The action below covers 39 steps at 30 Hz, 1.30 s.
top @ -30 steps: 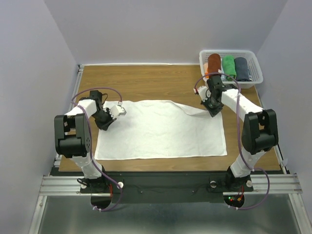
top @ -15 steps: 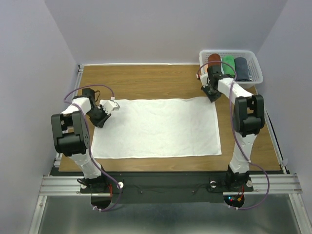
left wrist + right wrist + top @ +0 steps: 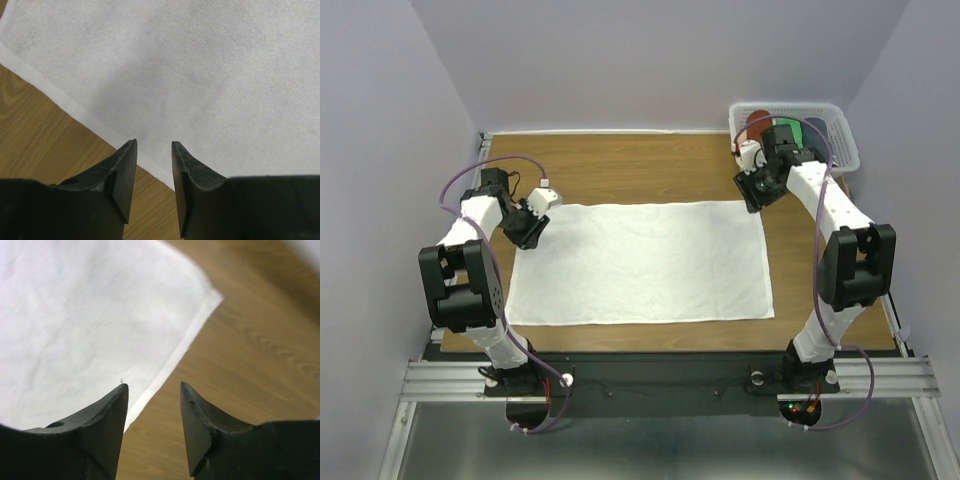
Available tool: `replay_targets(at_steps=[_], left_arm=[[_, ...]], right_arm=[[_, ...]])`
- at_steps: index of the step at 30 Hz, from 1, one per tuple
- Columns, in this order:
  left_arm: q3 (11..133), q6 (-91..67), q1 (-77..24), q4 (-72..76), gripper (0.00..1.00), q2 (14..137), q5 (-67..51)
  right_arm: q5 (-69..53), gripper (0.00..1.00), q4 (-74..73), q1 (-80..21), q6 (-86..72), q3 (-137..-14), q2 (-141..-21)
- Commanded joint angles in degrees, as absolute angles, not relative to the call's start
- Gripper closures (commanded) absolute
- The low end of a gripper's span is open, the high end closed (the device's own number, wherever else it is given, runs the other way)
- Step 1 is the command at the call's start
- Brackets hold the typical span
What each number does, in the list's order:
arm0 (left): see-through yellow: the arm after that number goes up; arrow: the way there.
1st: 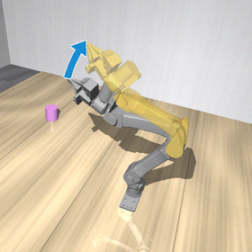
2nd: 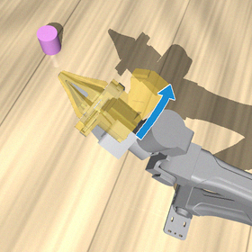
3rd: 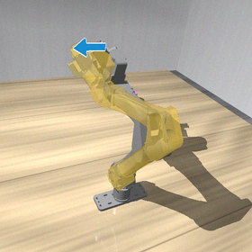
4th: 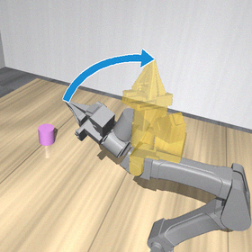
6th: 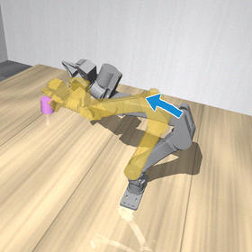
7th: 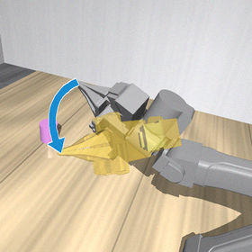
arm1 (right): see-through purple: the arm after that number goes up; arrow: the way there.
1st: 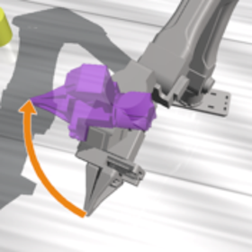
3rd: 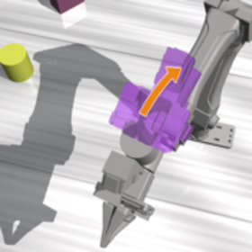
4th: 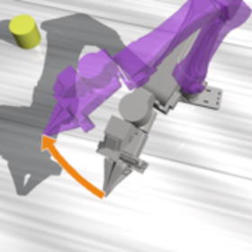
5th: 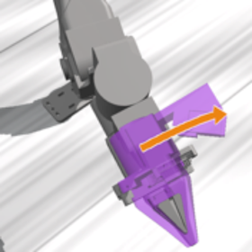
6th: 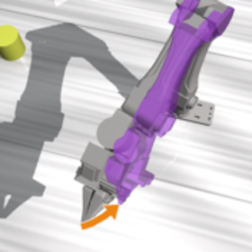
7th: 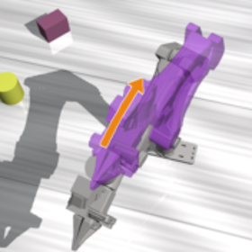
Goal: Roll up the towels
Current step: Flatten the towel
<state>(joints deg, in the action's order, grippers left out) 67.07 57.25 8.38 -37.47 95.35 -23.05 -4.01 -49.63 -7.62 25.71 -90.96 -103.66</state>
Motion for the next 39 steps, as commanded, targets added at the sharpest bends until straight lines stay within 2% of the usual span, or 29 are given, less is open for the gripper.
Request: replay_targets(at_steps=[1, 4, 13, 17, 22, 26, 30, 32, 34, 37, 39], left_arm=[[64.34, 49.26, 8.44, -34.13, 0.54, 93.16, -23.74], [65.21, 47.73, 7.74, -32.26, 0.54, 94.83, -24.43], [68.90, 40.17, 6.15, -26.02, 0.71, 104.39, -19.95], [74.43, 37.10, 6.15, -23.82, 0.76, 110.98, -18.46], [85.93, 34.10, 6.06, -25.30, 0.77, 116.98, -18.28], [85.70, 38.30, 6.15, -30.75, 0.71, 110.78, -19.60], [75.62, 43.48, 7.20, -33.21, 0.67, 99.10, -20.66], [72.53, 46.30, 7.56, -36.45, 0.67, 94.25, -19.61], [68.23, 50.61, 7.91, -38.31, 0.72, 92.12, -19.07], [62.50, 52.82, 8.70, -38.50, 0.89, 89.56, -17.32], [60.83, 53.09, 8.79, -38.06, 0.93, 89.56, -16.79]], right_arm=[[-13.44, 0.51, -57.48, -8.52, 26.46, -84.13, -104.76], [-15.55, 0.52, -56.87, -8.61, 25.67, -82.53, -107.13], [-11.78, 0.52, -49.49, -8.61, 23.38, -82.00, -114.51], [-8.01, 0.52, -47.20, -8.53, 21.63, -88.05, -120.57], [-4.49, 0.48, -47.55, -8.52, 20.48, -98.24, -125.51], [-5.27, 0.40, -49.74, -8.44, 22.41, -95.04, -118.25], [-10.53, 0.37, -53.94, -8.44, 24.87, -88.01, -107.86], [-12.82, 0.39, -58.51, -8.44, 26.27, -85.97, -104.34], [-14.32, 0.45, -59.94, -8.44, 26.80, -81.67, -102.58], [-12.84, 0.57, -59.33, -8.53, 27.33, -75.42, -100.46], [-12.31, 0.63, -58.19, -8.61, 27.07, -73.40, -100.28]])
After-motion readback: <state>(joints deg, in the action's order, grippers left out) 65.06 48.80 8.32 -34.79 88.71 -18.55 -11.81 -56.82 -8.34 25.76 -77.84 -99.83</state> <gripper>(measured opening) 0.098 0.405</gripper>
